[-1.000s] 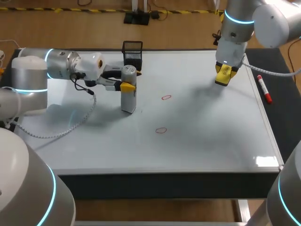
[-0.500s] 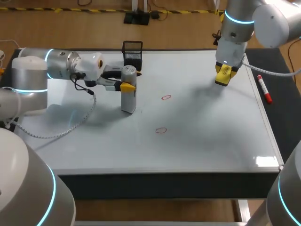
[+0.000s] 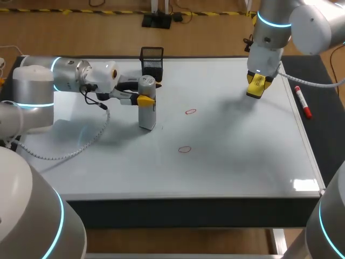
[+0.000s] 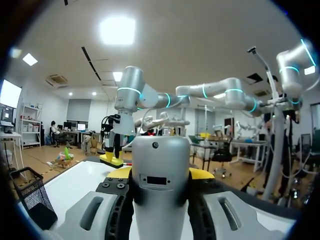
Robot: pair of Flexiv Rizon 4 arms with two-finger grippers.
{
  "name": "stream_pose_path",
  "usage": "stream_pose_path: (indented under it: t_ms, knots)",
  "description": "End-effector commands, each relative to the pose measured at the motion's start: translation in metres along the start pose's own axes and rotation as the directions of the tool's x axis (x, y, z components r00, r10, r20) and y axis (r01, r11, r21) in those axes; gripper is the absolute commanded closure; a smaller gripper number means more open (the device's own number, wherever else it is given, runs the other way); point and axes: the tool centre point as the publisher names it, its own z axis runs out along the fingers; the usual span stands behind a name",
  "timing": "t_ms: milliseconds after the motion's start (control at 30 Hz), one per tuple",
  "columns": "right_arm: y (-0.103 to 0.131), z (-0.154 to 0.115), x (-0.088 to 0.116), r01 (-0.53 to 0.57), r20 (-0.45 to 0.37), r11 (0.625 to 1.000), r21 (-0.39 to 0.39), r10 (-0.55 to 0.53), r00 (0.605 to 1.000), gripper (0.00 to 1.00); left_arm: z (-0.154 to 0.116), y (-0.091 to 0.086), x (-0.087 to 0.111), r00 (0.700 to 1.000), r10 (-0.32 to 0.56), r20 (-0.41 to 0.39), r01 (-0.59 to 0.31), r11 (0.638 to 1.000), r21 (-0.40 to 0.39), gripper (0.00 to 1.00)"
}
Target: Pick up the inspection probe, press it on each red-marked spot on the whiteboard one by one, put down the probe, pick up the eraser, and wipe off all the red marks.
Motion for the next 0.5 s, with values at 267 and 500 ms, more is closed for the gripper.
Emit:
stream_pose_path:
  t_ms: [267,500]
  knots:
    - [-0.0005,-0.0013,0.0003,0.002,-0.004,1.0,0.002,-0.002,1.0,1.0,-0.0002,0.0018,0.0027,1.0,-0.004,0.002,0.004,1.0,-0.008,1.0]
    - [-0.0005,-0.0013,0.0003,0.002,-0.004,1.0,0.002,-0.002,1.0,1.0,0.0003,0.0024,0.0048,1.0,-0.002,0.008,0.003,1.0,-0.006,1.0]
